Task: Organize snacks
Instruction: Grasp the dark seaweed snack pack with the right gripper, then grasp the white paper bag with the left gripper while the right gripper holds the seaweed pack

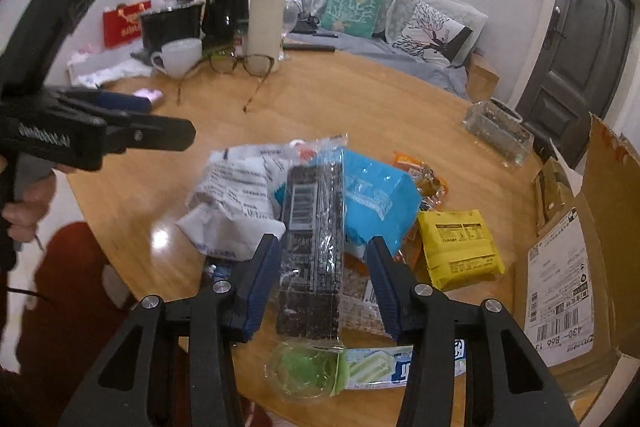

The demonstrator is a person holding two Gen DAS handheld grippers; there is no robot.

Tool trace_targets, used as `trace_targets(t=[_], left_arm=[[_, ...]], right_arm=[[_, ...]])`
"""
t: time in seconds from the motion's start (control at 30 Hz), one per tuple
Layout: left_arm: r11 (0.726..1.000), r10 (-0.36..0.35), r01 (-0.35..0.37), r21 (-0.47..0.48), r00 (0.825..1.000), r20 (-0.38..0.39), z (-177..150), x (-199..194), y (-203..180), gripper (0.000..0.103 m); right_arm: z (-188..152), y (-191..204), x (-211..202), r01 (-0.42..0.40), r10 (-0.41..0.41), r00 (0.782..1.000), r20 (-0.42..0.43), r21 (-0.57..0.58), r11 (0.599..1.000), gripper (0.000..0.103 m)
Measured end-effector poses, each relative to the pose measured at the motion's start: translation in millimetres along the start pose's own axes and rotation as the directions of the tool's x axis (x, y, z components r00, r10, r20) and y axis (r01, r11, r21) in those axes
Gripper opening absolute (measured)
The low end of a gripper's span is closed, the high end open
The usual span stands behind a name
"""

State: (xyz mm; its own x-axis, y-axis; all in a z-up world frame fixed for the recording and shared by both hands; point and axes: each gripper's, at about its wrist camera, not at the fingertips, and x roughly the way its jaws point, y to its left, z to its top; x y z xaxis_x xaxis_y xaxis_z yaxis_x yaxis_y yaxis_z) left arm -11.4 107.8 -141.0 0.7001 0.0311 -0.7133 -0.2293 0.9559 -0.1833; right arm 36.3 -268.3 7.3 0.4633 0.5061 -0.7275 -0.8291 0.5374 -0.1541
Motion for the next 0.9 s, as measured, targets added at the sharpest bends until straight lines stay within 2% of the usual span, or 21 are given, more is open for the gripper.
trace_targets(t=[0.3, 0.4, 0.6, 0.9], left_arm=[[1.000, -0.022, 0.022, -0.007, 1.000, -0.005, 1.8, -1.0, 4.8, 0.102], [1.000, -0.022, 0.022, -0.008, 1.000, -0.001, 2.0, -2.9, 5.3, 0.102], [1.000, -0.025, 0.025, -0.009, 1.000, -0.005, 0.5, -3.5, 6.7, 0.102], [0.999, -0.050, 0.050, -0.001, 0.998, -0.049, -1.4, 5.2, -1.4, 0.102]], right_arm=[[-12.8, 21.6, 15.1, 0.068, -0.070, 0.997, -0.027, -0.077, 0.995, 0.042], [-12.6, 28.1, 20.2, 0.117, -0.119, 0.993, -0.017, -0.100, 0.988, 0.042], [-9.8, 32.9, 26.0, 0.162, -0.163, 0.987, 0.000, -0.115, 0.980, 0.039], [3.2, 3.6, 10.8, 0.130, -0.129, 0.990, 0.055, -0.012, 0.991, 0.037]])
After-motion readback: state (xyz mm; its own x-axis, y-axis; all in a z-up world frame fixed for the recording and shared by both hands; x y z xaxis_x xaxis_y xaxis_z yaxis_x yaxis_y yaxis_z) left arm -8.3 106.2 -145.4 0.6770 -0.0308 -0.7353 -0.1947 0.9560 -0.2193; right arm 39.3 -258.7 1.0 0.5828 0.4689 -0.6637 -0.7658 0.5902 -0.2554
